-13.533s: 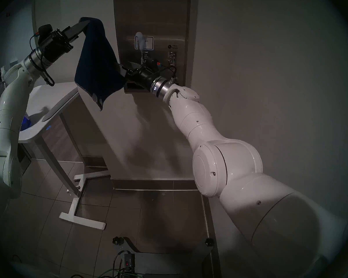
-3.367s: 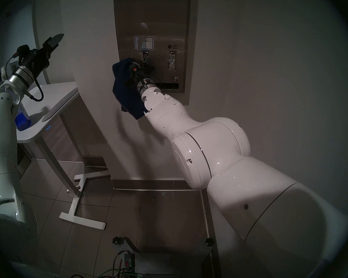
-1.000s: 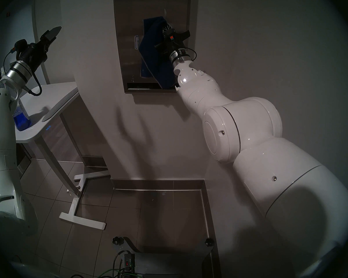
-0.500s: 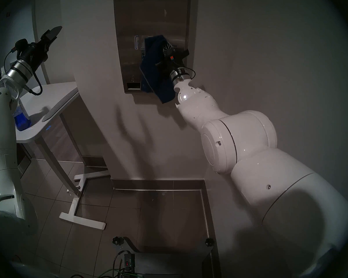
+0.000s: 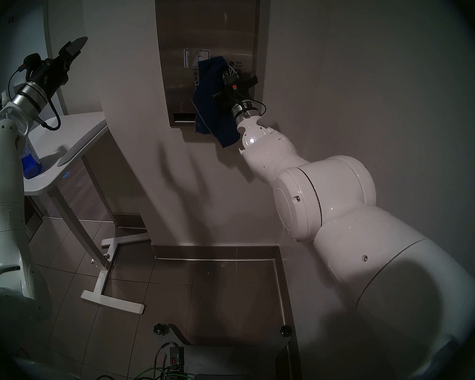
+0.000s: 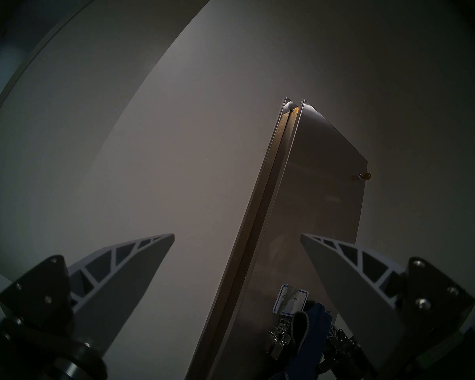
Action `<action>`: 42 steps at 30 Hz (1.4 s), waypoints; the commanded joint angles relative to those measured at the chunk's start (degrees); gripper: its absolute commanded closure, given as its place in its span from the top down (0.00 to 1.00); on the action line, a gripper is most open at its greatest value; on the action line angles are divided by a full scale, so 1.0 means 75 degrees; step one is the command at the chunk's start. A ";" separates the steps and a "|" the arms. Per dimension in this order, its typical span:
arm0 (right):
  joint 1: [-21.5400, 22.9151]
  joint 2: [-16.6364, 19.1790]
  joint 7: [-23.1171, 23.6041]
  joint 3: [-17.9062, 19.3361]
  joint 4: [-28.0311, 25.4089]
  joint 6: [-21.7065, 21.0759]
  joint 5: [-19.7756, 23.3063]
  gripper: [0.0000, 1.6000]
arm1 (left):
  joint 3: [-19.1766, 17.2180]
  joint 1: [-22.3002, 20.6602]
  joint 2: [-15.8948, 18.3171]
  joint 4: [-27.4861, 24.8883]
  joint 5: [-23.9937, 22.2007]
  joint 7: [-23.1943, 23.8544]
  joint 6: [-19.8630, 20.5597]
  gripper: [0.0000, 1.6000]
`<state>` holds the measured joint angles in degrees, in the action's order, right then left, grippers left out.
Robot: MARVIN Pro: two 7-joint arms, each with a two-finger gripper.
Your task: Pick up the cloth and wipe the surface
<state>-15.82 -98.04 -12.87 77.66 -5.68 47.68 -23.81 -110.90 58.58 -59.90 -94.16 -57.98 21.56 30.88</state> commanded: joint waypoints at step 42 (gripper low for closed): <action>0.2016 0.0339 0.0037 0.0485 -0.1439 -0.1597 0.0117 0.00 | -0.0112 -0.0225 0.0076 -0.0126 -0.0052 0.0027 -0.0087 1.00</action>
<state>-6.37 -93.43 -11.87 81.45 -15.96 38.40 -22.68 -110.73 58.76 -59.93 -93.83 -58.04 21.64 30.91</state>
